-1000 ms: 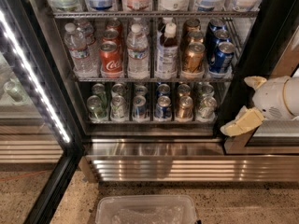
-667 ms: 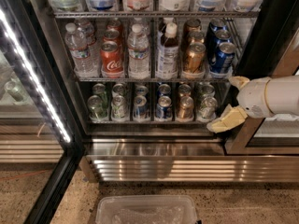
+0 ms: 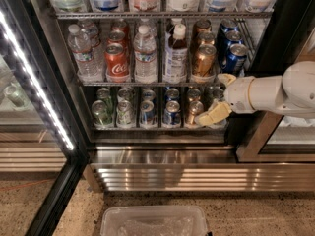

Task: Pick orange can from middle shelf of fridge

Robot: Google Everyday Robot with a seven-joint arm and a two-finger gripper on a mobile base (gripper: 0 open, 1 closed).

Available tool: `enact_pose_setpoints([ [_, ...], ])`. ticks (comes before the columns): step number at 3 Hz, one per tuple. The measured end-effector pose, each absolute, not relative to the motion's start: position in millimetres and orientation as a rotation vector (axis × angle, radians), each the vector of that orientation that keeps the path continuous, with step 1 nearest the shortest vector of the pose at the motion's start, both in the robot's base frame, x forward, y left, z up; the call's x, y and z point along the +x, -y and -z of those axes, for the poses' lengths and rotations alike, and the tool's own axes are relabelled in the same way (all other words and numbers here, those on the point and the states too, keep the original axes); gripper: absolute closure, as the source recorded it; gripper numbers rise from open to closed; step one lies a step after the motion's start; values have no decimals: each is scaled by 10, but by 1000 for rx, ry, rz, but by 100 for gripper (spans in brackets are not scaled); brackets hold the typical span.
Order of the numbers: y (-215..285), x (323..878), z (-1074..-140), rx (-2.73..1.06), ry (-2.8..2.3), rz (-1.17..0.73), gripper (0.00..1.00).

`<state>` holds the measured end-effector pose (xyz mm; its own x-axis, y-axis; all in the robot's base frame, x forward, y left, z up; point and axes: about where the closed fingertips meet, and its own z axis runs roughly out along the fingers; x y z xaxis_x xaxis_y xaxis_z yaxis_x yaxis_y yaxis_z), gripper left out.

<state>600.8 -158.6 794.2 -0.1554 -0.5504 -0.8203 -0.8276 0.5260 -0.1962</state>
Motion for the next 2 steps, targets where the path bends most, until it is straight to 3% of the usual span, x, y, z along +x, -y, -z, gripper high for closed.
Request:
enact_pose_setpoints([
  [2, 1547, 6033, -7910, -1136, -1824, -367, 33],
])
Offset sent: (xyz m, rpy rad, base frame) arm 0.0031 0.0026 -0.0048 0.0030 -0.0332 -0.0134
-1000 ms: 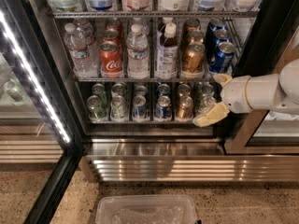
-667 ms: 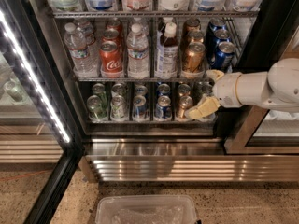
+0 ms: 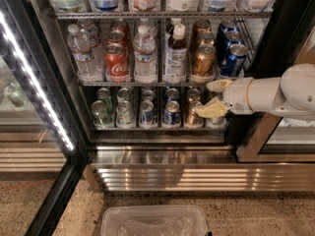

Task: Pick orange can from middle shelf of fridge

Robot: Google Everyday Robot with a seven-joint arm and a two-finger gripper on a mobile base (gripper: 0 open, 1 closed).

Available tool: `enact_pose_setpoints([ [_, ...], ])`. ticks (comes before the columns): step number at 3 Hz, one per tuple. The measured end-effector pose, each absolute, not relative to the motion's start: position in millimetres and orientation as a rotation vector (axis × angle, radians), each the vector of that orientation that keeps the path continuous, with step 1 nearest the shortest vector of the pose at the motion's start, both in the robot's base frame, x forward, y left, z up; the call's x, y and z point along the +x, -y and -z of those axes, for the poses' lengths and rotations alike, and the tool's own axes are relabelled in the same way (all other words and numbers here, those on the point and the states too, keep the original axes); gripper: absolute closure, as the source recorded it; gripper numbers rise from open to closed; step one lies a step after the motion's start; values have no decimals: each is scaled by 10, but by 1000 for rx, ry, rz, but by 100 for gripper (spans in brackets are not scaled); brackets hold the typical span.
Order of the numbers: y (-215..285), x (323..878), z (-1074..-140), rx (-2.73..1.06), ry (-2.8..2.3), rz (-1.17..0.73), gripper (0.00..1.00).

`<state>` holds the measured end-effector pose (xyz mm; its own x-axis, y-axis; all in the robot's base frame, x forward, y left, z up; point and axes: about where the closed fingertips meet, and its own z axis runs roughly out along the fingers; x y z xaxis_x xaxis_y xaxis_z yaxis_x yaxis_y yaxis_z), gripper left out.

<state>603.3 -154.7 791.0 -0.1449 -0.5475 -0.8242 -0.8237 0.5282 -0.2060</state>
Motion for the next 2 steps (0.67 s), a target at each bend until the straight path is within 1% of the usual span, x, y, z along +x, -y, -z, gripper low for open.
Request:
enact_pose_setpoints([
  [1, 1439, 6188, -7974, -1171, -1766, -317, 22],
  [2, 1384, 6376, -8116, -1215, -1720, -237, 15],
])
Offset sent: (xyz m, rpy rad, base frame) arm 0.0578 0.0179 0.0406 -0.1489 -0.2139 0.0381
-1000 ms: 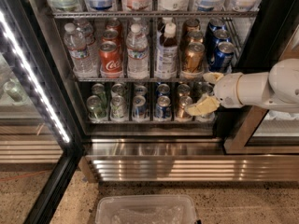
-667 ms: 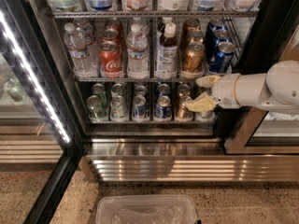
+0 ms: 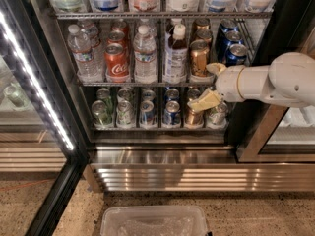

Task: Pick orange can from middle shelf of fridge

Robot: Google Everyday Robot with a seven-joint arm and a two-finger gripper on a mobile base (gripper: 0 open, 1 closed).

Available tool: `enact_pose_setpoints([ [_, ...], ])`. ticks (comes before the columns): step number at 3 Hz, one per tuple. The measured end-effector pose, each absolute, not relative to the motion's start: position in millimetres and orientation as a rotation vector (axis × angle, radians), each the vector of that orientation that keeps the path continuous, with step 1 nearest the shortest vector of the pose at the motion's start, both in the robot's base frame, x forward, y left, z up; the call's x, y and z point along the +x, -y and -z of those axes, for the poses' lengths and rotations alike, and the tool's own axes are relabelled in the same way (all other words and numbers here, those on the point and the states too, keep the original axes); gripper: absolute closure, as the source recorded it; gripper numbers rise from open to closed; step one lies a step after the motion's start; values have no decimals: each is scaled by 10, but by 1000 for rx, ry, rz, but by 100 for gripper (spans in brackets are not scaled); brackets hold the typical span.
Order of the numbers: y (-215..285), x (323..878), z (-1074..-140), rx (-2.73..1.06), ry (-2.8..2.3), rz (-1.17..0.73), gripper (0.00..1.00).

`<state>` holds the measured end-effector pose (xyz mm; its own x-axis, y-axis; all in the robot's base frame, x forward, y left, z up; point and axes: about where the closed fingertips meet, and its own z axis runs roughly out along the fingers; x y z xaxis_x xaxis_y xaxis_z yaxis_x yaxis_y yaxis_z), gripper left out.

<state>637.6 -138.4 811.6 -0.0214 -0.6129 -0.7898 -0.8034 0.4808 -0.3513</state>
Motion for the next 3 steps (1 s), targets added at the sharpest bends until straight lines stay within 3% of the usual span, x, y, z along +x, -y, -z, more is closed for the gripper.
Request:
enact_pose_setpoints([
  [1, 1377, 6506, -8212, -1254, -1715, -165, 24],
  [3, 1501, 6564, -8278, -1224, -1736, -99, 25],
])
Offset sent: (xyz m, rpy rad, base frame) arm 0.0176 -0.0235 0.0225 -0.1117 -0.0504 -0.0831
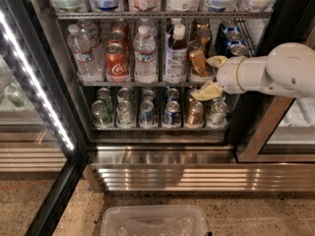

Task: Pick orange can from middle shelf of fridge

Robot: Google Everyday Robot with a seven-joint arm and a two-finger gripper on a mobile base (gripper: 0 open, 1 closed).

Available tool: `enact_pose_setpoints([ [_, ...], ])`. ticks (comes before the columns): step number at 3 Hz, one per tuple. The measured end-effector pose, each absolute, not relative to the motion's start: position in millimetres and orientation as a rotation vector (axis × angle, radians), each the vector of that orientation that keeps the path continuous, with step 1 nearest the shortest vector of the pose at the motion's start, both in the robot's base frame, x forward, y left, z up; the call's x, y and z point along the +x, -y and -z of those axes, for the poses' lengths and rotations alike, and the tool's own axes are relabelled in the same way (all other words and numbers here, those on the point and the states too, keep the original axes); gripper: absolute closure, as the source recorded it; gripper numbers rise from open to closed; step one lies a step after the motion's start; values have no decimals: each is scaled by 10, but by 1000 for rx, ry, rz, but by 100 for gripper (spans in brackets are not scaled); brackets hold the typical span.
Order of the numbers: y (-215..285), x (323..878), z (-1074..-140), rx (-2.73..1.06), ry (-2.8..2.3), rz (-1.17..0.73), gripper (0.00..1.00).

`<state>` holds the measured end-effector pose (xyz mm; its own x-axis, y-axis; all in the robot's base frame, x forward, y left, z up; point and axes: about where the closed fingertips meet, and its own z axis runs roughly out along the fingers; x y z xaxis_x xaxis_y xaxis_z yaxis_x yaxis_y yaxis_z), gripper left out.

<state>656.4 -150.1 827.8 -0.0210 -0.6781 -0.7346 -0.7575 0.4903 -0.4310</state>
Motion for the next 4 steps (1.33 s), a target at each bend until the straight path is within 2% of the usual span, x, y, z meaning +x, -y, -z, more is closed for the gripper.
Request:
enact_pose_setpoints([
  [1, 1560, 6615, -8306, -1201, -1740, -69, 23],
  [3, 1544, 6834, -8389, -1178, -1711, -33, 27],
  [4, 1401, 7016, -8317, -1174, -1698, -79, 35],
])
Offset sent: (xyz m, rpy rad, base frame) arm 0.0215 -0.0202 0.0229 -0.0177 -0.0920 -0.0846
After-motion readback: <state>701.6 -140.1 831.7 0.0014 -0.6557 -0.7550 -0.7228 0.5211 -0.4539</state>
